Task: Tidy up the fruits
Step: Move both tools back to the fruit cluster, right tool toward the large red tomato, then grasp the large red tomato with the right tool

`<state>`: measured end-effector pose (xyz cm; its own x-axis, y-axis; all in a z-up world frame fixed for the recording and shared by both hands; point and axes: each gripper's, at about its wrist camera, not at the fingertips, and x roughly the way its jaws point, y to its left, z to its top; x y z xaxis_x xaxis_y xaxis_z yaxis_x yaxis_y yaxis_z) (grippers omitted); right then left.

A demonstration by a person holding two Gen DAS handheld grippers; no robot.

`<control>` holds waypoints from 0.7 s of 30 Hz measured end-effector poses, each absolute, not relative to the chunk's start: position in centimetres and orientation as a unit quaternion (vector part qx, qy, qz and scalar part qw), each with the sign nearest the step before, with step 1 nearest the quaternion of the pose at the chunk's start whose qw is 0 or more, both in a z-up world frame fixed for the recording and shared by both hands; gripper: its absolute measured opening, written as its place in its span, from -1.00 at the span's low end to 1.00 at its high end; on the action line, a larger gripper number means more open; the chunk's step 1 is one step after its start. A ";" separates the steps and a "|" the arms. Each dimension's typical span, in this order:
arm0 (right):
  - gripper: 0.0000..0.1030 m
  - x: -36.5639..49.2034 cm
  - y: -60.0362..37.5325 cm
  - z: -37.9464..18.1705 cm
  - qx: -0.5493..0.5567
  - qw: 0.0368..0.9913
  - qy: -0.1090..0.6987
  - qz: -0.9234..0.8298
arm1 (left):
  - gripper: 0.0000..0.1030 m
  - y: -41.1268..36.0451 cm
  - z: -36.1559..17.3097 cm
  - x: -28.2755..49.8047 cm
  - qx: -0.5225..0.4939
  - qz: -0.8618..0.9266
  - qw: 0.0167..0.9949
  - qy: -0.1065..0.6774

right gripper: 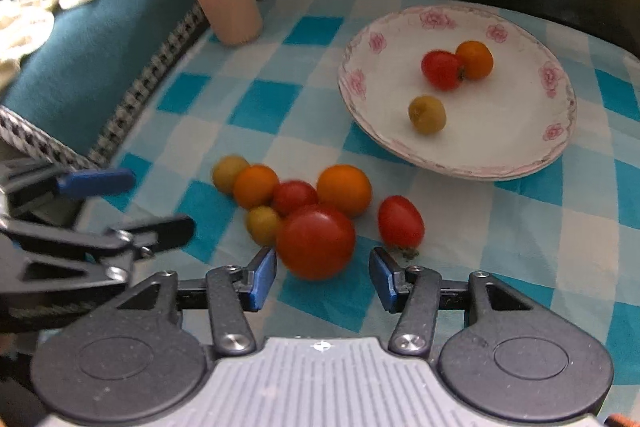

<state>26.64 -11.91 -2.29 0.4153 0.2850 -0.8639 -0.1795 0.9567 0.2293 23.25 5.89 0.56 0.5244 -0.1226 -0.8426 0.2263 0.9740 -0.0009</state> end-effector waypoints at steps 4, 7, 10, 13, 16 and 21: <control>0.02 26.4 -12.0 -2.1 0.051 0.841 0.518 0.149 | 0.46 5.1 0.4 22.7 0.077 -0.121 0.870 0.472; 0.01 26.0 -12.3 -2.0 0.038 0.844 0.515 0.144 | 0.46 4.4 0.0 22.5 0.088 -0.136 0.866 0.473; 0.01 25.8 -12.7 -2.0 0.041 0.843 0.517 0.145 | 0.46 3.9 -0.3 22.4 0.091 -0.144 0.864 0.475; 0.01 25.4 -13.3 -1.8 0.039 0.840 0.523 0.138 | 0.44 3.5 -0.5 22.5 0.081 -0.150 0.863 0.475; 0.01 24.9 -14.1 -1.6 0.038 0.841 0.525 0.125 | 0.41 2.8 -0.7 22.6 0.075 -0.155 0.865 0.471; 0.00 24.2 -15.6 -1.5 0.044 0.841 0.527 0.116 | 0.22 1.7 -1.8 23.0 0.077 -0.153 0.864 0.473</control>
<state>24.22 -15.57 -1.52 0.4174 0.2416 -0.8760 -0.1485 0.9692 0.1966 22.96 1.65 -1.76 0.5052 -0.1906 -0.8417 0.3366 0.9416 -0.0112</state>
